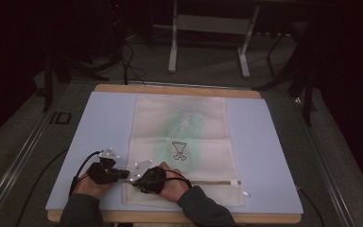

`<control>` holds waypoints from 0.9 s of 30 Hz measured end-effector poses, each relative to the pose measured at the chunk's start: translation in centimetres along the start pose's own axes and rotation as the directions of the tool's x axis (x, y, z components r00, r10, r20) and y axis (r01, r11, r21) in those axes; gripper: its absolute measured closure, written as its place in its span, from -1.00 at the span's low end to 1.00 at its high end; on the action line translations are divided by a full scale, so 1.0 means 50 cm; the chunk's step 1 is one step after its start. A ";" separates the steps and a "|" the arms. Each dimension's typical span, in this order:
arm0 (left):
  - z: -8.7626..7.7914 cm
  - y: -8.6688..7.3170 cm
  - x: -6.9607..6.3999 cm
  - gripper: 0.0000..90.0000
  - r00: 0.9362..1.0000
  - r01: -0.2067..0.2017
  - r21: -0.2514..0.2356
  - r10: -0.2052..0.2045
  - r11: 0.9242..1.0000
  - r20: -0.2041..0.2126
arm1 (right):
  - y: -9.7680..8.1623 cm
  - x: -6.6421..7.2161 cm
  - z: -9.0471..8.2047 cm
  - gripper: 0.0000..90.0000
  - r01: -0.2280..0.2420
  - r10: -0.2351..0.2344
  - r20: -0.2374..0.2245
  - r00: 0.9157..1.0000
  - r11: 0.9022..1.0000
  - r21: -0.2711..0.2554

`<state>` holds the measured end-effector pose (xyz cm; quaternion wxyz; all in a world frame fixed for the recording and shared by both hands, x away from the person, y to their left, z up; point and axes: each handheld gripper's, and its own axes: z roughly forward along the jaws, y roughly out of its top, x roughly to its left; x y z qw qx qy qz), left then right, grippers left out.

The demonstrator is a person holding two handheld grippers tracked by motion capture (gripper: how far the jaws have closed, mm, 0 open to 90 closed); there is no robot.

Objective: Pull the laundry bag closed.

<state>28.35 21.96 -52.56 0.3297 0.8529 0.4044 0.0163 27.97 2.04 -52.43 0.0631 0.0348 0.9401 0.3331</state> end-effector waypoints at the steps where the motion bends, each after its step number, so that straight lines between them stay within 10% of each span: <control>1: 0.000 0.000 0.000 1.00 1.000 0.001 0.000 -0.001 1.000 0.000 | -0.001 0.000 -0.001 0.83 0.002 -0.002 0.000 1.000 1.000 0.000; 27: 0.000 0.000 0.000 1.00 1.000 -0.001 0.002 0.001 1.000 0.000 | -0.018 0.009 -0.027 0.83 0.023 -0.024 0.016 1.000 0.999 0.037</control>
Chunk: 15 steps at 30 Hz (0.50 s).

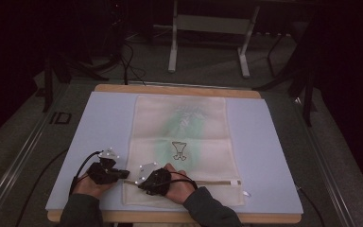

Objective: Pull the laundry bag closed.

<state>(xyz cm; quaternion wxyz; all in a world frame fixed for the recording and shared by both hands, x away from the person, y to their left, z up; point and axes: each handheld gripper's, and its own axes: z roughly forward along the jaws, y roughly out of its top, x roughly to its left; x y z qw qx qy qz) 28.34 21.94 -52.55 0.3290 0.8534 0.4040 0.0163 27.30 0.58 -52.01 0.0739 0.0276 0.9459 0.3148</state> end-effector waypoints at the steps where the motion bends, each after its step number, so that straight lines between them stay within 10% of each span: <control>1: 0.000 0.000 0.000 1.00 1.000 0.001 0.000 -0.001 1.000 0.001 | -0.001 0.000 -0.001 0.83 0.003 -0.003 0.001 1.000 1.000 0.003; 15: 0.000 0.000 0.001 1.00 1.000 0.002 0.000 -0.002 1.000 0.003 | -0.018 0.000 -0.018 0.83 -0.008 0.008 0.009 1.000 1.000 0.021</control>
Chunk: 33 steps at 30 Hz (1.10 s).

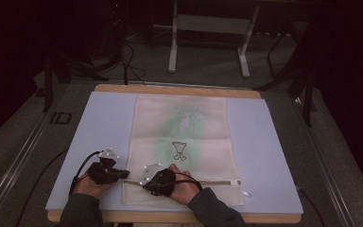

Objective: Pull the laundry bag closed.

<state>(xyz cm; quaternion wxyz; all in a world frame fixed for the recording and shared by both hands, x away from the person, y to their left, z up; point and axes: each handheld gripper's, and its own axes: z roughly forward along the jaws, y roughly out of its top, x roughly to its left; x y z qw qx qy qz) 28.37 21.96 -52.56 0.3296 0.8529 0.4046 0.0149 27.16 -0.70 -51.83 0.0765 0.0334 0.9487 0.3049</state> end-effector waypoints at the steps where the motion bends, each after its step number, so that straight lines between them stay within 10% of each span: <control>1: 0.000 0.000 0.000 1.00 1.000 0.000 0.001 0.000 1.000 0.000 | -0.001 0.000 -0.001 0.83 -0.001 0.001 -0.001 1.000 1.000 0.000; 33: 0.000 -0.001 0.000 1.00 1.000 -0.002 -0.004 0.002 1.000 0.001 | -0.041 0.002 -0.035 0.83 -0.012 0.011 0.016 1.000 0.999 0.032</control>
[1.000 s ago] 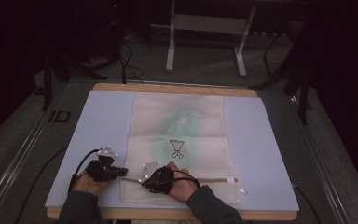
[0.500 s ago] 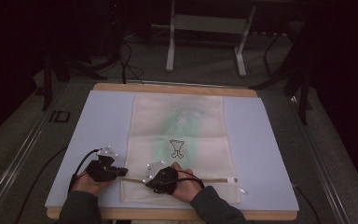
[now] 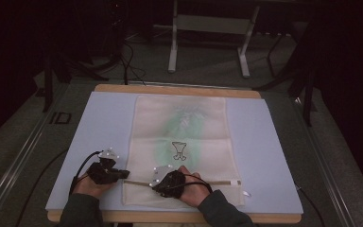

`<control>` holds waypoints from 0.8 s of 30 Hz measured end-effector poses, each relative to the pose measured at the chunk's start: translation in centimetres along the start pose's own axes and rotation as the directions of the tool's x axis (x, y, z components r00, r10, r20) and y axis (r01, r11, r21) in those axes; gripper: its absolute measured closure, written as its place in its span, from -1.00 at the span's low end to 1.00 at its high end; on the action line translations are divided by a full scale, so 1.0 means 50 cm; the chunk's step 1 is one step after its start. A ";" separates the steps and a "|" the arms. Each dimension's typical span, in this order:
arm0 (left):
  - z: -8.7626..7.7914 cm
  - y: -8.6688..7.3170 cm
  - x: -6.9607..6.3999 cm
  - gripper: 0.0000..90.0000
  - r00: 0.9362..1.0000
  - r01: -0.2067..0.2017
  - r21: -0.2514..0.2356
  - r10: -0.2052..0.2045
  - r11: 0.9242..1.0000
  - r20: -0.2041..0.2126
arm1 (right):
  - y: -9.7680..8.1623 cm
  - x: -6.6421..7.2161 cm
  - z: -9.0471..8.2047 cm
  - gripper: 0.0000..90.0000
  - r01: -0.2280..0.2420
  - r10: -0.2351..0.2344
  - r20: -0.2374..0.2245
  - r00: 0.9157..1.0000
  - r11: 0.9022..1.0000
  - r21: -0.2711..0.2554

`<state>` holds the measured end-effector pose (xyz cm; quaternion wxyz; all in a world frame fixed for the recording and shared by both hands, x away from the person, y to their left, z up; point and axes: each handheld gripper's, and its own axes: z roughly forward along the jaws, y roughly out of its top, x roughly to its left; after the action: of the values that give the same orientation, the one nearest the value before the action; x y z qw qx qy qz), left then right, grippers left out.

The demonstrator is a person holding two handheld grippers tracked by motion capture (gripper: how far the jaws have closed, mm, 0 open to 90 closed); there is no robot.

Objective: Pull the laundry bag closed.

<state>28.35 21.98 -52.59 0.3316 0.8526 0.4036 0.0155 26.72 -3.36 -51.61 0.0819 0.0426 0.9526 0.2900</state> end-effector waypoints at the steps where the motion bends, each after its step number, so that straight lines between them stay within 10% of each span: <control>1: 0.000 0.000 0.000 1.00 1.000 -0.001 0.000 0.001 1.000 -0.001 | -0.004 -0.001 -0.001 0.83 0.002 -0.002 -0.002 1.000 1.000 -0.003; 24: 0.000 0.000 -0.001 1.00 1.000 0.000 0.002 0.000 1.000 -0.003 | -0.031 -0.001 -0.026 0.83 -0.004 0.004 0.019 1.000 0.999 0.032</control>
<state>28.33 21.97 -52.57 0.3302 0.8529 0.4040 0.0162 26.49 -5.35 -51.39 0.0896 0.0485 0.9562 0.2745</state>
